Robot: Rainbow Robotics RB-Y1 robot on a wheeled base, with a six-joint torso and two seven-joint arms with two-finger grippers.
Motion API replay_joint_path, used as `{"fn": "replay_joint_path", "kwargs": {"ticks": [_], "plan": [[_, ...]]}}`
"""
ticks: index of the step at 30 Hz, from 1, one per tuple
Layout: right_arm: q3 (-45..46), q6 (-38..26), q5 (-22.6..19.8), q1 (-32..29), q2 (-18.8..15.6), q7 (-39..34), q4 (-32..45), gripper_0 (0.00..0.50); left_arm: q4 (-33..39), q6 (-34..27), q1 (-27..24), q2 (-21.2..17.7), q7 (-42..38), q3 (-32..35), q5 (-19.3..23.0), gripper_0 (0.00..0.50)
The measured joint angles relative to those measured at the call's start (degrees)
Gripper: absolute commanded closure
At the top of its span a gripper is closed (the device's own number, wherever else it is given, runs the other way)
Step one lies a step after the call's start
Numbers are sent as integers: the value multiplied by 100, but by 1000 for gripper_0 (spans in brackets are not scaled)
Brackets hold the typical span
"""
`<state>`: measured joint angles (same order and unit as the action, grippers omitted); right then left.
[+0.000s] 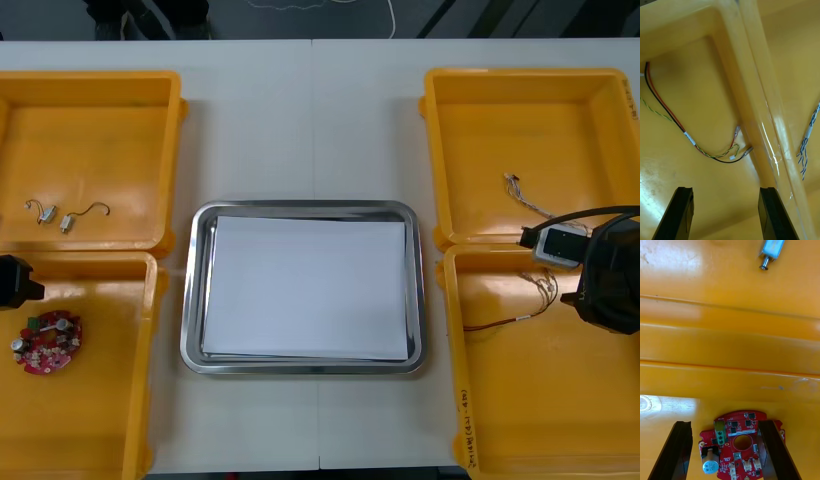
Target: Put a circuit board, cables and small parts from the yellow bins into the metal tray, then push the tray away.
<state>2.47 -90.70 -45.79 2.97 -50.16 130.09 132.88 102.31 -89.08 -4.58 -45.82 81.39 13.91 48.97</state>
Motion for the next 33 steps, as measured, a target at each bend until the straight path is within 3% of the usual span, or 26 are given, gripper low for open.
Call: {"fn": "replay_joint_path", "kwargs": {"ticks": [4, 16, 33], "plan": [[-113, 183, 0, 0, -83, 449, -2, 0, -58, 90, 43, 0, 0, -70, -33, 0], [-662, 963, -124, 0, -488, 637, -399, 0, -59, 436, 363, 1, 0, -117, -132, 0], [-1632, 2004, -35, 0, -1019, 695, -638, 0, -60, 459, 415, 50, 0, -144, -268, 5]]}}
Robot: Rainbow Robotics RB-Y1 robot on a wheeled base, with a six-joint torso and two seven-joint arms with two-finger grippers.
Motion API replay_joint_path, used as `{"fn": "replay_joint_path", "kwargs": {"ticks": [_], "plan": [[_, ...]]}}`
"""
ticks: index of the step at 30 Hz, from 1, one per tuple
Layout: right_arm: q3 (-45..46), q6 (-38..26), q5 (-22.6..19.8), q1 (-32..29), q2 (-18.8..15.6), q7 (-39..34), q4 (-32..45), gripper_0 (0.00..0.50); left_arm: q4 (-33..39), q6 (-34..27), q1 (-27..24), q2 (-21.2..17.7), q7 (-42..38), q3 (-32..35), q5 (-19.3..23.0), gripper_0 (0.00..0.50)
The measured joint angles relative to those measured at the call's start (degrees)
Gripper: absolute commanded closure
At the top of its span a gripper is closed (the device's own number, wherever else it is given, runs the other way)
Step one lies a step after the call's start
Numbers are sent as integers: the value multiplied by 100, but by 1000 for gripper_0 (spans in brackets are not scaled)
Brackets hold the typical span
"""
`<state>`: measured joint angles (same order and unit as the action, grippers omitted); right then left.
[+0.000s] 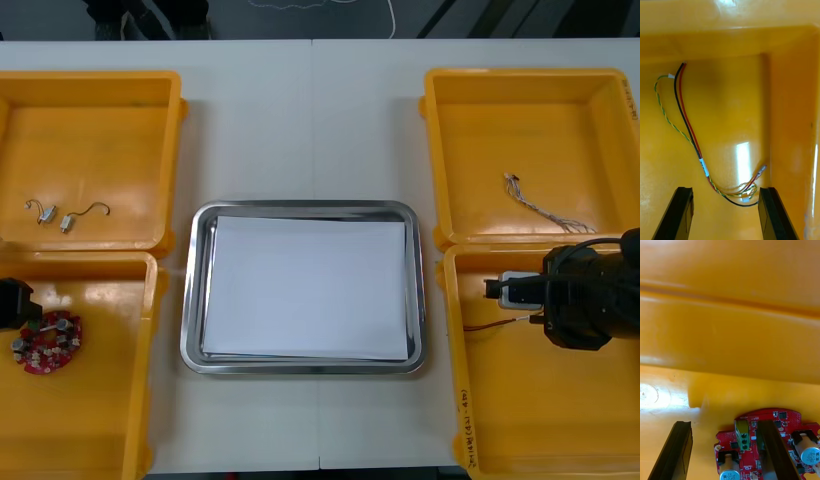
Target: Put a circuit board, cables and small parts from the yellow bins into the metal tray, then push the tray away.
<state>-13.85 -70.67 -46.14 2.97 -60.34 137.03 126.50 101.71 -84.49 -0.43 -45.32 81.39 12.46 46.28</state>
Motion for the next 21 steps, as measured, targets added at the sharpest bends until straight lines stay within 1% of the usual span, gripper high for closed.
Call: {"fn": "replay_joint_path", "kwargs": {"ticks": [8, 12, 13, 16, 17, 18, 19, 20, 21], "plan": [[-363, 399, 0, 0, -219, 14, -167, 0, 0, 0, 14, 113, 0, 0, -62, 15], [-522, 578, 0, 0, -289, 15, -168, 0, 0, 0, 14, 161, 0, 0, -94, 32], [-569, 634, 2, 0, -309, 15, -168, 0, 0, 0, 14, 172, 0, 0, -102, 53], [-731, 795, 95, 0, -374, 15, -168, 0, -1, 0, 14, 186, 0, 0, -102, 85], [-785, 833, 127, 1, -395, 15, -169, 0, -1, 0, 14, 187, 0, 0, -102, 114], [-833, 860, 145, 1, -413, 15, -169, 0, -1, 0, 14, 189, 0, 0, -102, 132], [-877, 875, 149, 1, -430, 15, -169, 0, -1, 0, 14, 194, 0, 0, -103, 169], [-911, 876, 150, 1, -443, 15, -169, 0, -1, 0, 14, 202, 0, 0, -105, 195], [-934, 876, 150, 1, -453, 15, -169, 0, -1, 0, 14, 211, 0, 0, -107, 258]]}}
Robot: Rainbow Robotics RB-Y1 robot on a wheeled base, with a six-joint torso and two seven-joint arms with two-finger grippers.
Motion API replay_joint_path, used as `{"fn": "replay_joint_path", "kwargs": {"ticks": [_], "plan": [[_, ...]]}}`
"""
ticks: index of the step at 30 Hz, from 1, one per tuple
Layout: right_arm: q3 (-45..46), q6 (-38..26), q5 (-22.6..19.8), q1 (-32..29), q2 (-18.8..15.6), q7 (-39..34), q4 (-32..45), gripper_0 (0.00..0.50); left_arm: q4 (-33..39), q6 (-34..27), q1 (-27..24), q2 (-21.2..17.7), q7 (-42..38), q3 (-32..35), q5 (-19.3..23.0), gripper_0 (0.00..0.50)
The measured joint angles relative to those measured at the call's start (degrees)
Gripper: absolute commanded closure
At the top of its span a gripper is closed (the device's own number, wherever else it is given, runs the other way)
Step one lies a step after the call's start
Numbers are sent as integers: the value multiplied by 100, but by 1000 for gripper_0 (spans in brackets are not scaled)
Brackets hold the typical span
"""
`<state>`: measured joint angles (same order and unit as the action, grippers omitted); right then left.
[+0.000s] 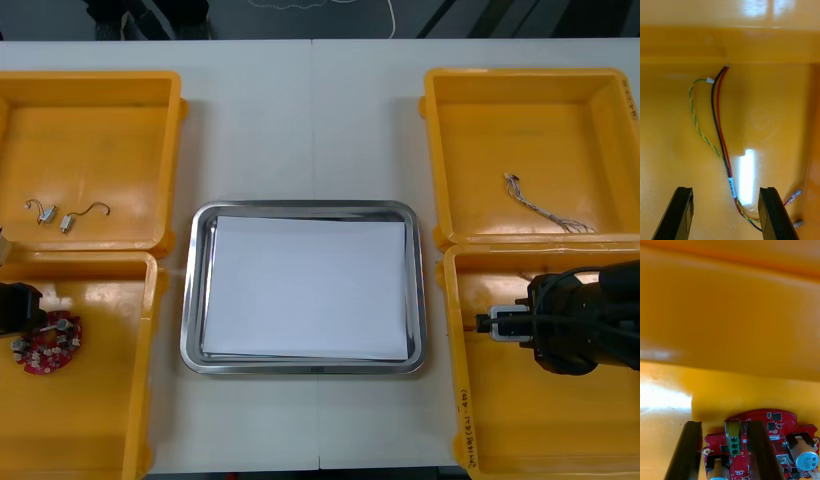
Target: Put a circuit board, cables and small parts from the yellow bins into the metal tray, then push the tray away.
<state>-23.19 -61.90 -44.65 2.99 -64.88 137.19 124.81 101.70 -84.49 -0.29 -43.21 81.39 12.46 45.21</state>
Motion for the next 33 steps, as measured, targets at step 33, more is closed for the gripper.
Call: {"fn": "replay_joint_path", "kwargs": {"ticks": [33], "plan": [[-614, 560, -2, 234, -30, 1, -622, 0, 1303, -1445, 4, 40, 0, 794, 92, 500]]}}
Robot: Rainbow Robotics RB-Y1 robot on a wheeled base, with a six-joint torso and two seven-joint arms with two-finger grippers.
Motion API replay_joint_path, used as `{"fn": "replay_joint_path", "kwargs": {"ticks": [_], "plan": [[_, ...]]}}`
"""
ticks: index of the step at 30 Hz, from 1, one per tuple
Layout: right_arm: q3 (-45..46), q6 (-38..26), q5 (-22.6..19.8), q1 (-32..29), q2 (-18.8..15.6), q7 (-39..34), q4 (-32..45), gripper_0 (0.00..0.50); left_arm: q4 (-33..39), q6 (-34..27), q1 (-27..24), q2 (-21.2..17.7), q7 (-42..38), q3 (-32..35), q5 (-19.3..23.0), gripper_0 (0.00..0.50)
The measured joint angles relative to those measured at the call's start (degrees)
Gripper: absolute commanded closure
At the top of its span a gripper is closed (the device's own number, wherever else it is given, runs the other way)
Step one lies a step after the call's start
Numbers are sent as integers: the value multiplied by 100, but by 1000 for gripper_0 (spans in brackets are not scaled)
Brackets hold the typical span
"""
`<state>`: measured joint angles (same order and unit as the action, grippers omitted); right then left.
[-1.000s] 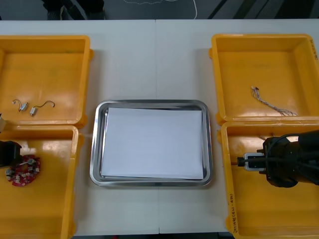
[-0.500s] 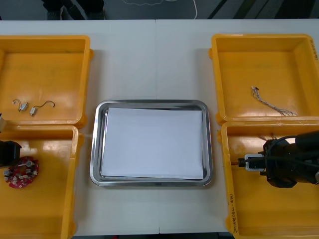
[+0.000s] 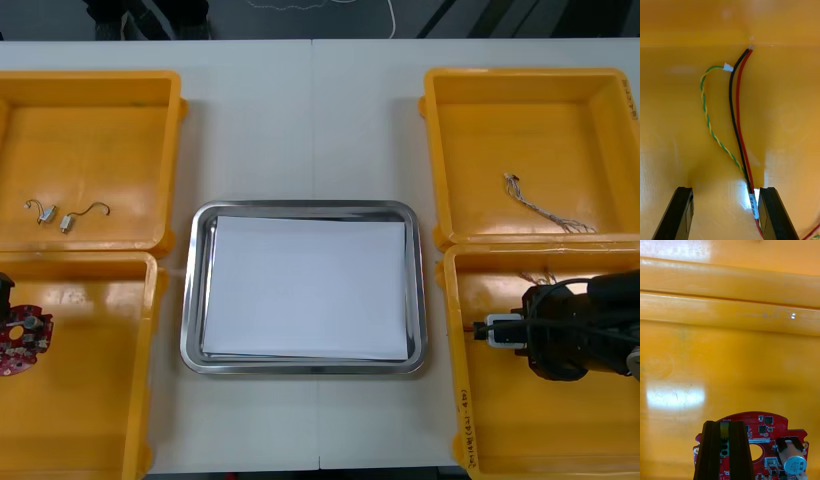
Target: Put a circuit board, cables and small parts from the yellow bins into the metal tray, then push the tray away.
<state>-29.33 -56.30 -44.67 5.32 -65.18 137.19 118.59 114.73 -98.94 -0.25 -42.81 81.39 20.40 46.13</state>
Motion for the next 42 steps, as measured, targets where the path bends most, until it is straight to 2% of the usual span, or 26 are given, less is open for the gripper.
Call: {"fn": "replay_joint_path", "kwargs": {"ticks": [10, 15, 19, 25, 29, 32, 34, 35, 36, 38, 39, 41, 42], "plan": [[-81, 27, 101, 45, 0, 0, -76, 0, 742, -544, 0, 1, 0, 420, 241, 500], [-142, 89, 124, 72, 0, 0, -156, 0, 1034, -663, 0, 1, 0, 483, 323, 500], [-229, 120, 147, 141, 0, 0, -194, 0, 1251, -977, -31, 1, -1, 484, 391, 500], [-310, 178, 147, 244, 0, 0, -246, 0, 1493, -1050, -290, 2, -37, 409, 450, 500], [-348, 250, 145, 295, 0, 0, -287, 0, 1674, -1056, -545, 2, -378, 113, 469, 500], [-355, 274, 142, 317, 0, 0, -297, 106, 1792, -1059, -706, 2, -925, -175, 492, 500], [-363, 278, 142, 330, 0, 0, -300, 129, 1860, -1059, -818, 2, -1406, -382, 525, 500], [-370, 281, 142, 333, 0, 0, -303, 179, 1883, -1060, -877, 2, -1637, -486, 538, 500], [-375, 282, 142, 335, 0, 0, -305, 204, 1904, -1060, -935, 2, -1826, -583, 548, 500], [-377, 289, 142, 336, 0, 0, -307, 335, 1953, -1060, -1066, 2, -2165, -776, 575, 500], [-377, 295, 142, 336, 0, 0, -313, 365, 1972, -1060, -1132, 2, -2252, -863, 589, 500], [-377, 304, 141, 338, 0, 0, -333, 457, 1997, -1061, -1287, 2, -2319, -1045, 618, 500], [-377, 304, 140, 339, 0, 0, -342, 477, 2002, -1061, -1363, 2, -2319, -1129, 627, 500]]}}
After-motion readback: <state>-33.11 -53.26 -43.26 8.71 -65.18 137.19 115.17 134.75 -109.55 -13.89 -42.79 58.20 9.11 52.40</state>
